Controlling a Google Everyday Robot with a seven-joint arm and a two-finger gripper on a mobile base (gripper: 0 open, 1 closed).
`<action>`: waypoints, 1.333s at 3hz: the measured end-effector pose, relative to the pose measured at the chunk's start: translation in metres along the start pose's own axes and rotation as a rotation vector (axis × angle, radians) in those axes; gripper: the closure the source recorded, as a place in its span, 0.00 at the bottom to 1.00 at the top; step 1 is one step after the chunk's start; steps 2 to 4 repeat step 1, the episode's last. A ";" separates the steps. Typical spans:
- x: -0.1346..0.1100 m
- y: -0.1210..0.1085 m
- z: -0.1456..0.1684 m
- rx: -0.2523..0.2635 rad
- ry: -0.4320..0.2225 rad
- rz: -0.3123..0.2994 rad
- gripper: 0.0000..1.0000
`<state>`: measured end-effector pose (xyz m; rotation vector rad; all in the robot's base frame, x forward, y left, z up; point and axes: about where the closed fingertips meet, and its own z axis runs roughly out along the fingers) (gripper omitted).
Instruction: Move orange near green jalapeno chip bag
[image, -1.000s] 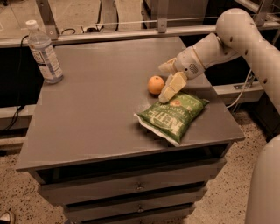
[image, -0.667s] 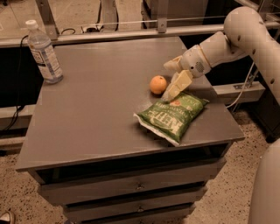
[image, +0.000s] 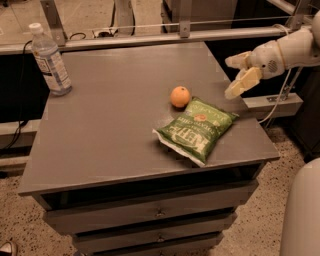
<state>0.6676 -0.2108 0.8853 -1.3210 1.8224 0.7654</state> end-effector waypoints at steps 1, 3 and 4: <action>-0.015 -0.007 -0.012 0.038 -0.020 -0.031 0.00; -0.015 -0.007 -0.012 0.038 -0.020 -0.031 0.00; -0.015 -0.007 -0.012 0.038 -0.020 -0.031 0.00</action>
Offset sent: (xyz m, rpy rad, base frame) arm 0.0000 0.0000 0.0000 0.0000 0.0000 0.0000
